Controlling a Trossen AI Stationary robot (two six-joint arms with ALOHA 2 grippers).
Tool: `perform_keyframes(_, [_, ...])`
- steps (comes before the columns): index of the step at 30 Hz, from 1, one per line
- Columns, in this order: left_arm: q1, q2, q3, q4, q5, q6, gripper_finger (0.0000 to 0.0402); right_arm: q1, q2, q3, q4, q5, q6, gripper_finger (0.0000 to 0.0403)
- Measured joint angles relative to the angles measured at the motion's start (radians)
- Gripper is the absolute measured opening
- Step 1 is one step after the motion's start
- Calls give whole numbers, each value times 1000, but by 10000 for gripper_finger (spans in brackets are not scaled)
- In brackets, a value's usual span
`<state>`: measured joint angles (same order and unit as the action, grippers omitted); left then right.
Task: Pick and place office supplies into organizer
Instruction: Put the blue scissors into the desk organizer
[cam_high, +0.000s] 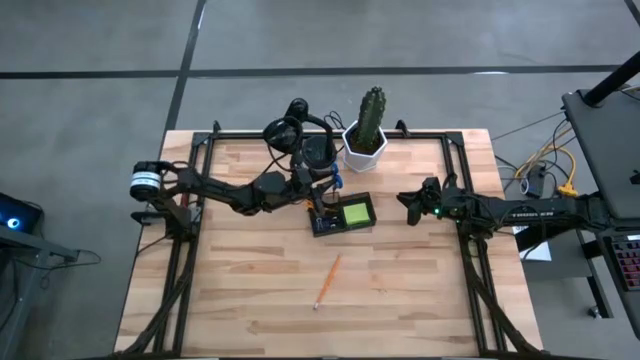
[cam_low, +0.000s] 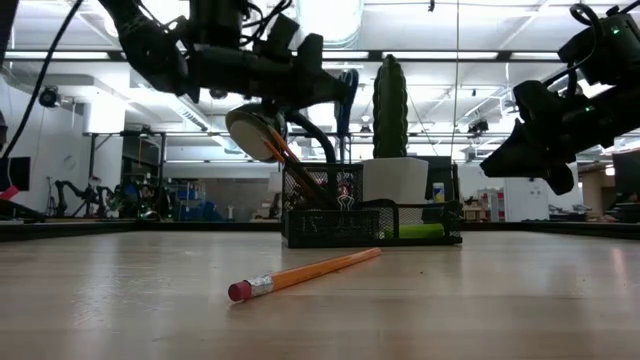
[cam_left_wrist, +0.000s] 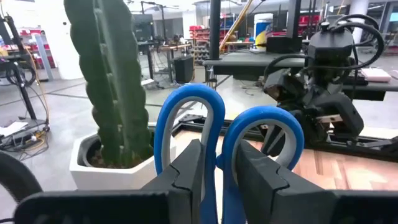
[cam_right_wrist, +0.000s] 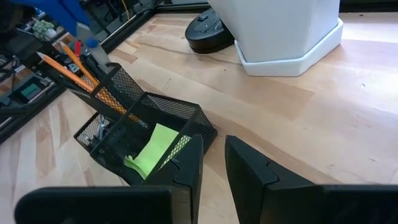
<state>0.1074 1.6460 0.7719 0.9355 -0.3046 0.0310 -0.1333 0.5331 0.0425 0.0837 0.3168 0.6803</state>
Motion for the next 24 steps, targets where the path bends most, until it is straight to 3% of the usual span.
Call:
perform_keyframes(11, [0, 126, 0, 138, 5, -3, 59, 0, 0, 0, 1, 0, 9, 59])
perform_keyframes(24, [1, 158, 2, 171, 3, -3, 81, 0, 0, 0, 1, 0, 16, 59])
